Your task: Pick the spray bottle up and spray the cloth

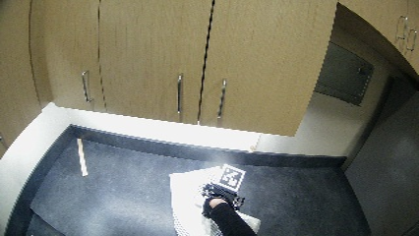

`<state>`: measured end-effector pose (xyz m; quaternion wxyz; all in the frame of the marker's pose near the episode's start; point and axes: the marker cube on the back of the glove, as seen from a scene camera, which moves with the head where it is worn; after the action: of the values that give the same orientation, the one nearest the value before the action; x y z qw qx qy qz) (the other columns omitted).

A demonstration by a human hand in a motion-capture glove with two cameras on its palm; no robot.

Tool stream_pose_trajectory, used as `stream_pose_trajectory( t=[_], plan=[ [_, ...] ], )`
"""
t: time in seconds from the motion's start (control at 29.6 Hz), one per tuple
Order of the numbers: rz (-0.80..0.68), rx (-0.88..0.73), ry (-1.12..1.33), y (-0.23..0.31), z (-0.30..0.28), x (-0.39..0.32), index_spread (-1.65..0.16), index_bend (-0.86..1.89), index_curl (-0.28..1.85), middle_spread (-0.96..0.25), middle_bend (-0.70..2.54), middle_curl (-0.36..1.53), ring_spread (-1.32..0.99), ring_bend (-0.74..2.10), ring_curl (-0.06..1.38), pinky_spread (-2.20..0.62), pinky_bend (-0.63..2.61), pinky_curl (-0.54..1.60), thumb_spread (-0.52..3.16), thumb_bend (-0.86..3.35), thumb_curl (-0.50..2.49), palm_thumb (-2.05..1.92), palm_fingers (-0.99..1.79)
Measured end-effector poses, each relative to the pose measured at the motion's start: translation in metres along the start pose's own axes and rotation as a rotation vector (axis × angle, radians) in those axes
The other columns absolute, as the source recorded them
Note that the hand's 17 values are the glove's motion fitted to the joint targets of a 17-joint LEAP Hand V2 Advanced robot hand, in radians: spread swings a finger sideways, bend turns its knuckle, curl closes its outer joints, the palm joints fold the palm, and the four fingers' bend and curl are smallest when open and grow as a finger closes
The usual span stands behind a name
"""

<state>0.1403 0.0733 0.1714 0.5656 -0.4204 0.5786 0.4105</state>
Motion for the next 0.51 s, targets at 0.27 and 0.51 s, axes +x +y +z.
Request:
stream_pose_trajectory(
  t=[0.27, 0.51],
  plan=[
    [-0.158, 0.08, -0.107, 0.0, -0.002, 0.0, -0.16, 0.15, 0.5, -0.02, 0.31, 0.6, -0.03, 0.37, 0.56, 0.06, 0.31, 0.44, 0.51, -0.02, 0.69, 1.21, 0.98],
    [-0.417, 0.195, -0.339, 0.02, -0.01, 0.001, -0.16, 0.16, 0.5, -0.02, 0.31, 0.61, -0.03, 0.37, 0.56, 0.05, 0.3, 0.45, 0.5, -0.02, 0.69, 1.21, 0.98]
  ],
)
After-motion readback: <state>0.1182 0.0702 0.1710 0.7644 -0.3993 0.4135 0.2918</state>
